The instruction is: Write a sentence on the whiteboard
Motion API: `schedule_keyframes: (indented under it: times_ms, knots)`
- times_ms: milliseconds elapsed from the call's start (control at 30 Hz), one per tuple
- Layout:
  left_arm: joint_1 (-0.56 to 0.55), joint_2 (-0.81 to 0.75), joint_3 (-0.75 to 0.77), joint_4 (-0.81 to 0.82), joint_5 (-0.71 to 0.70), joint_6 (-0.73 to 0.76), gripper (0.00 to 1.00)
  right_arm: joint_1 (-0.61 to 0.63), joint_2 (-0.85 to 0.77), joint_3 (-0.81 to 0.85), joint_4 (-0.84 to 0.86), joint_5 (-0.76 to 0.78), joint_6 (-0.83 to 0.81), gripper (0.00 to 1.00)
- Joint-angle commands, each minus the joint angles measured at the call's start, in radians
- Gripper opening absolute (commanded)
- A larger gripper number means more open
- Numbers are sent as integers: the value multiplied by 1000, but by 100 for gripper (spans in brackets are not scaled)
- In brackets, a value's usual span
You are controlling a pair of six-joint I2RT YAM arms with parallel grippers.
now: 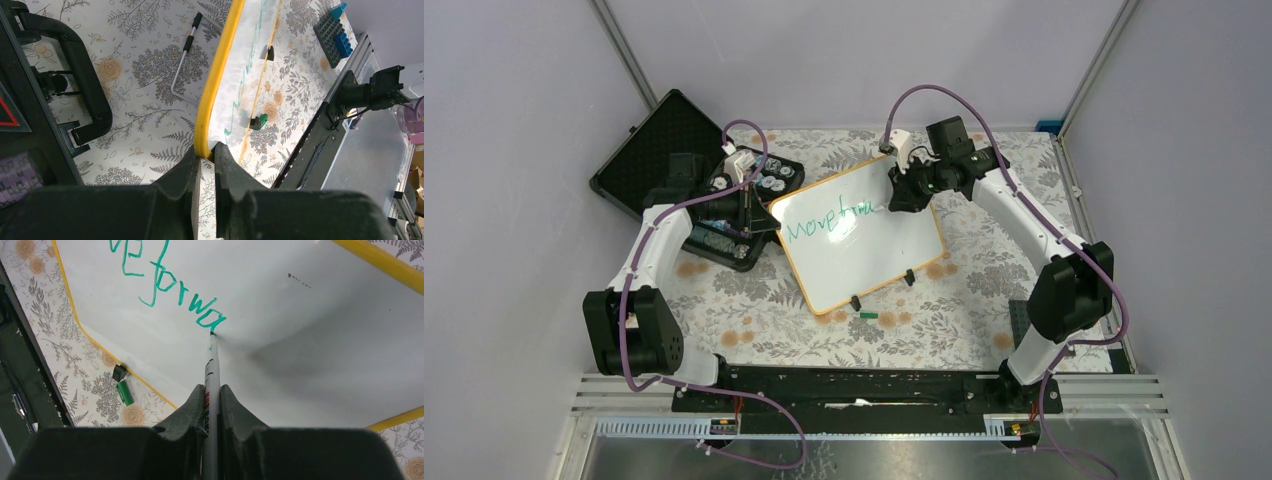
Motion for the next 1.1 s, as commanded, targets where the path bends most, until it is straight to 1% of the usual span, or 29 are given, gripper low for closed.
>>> schedule_keyframes:
  times_ms: [0, 200, 433, 600, 867, 1067]
  knots:
    - [-28, 7, 1, 29, -86, 87, 0, 0, -22, -12, -3, 44, -37, 0]
    - [-28, 10, 2, 29, -86, 86, 0, 0, -32, -2, -23, 38, -44, 0]
    - [-34, 11, 5, 29, -88, 84, 0, 0, -58, 45, -91, -70, -50, 0]
    - [-36, 9, 6, 29, -91, 83, 0, -1, -75, 43, -97, -65, -57, 0]
    - [-37, 8, 6, 29, -91, 82, 0, -46, -73, 58, -80, -73, -49, 0]
    - [-37, 9, 4, 30, -88, 82, 0, -48, -65, 60, -76, -67, -50, 0]
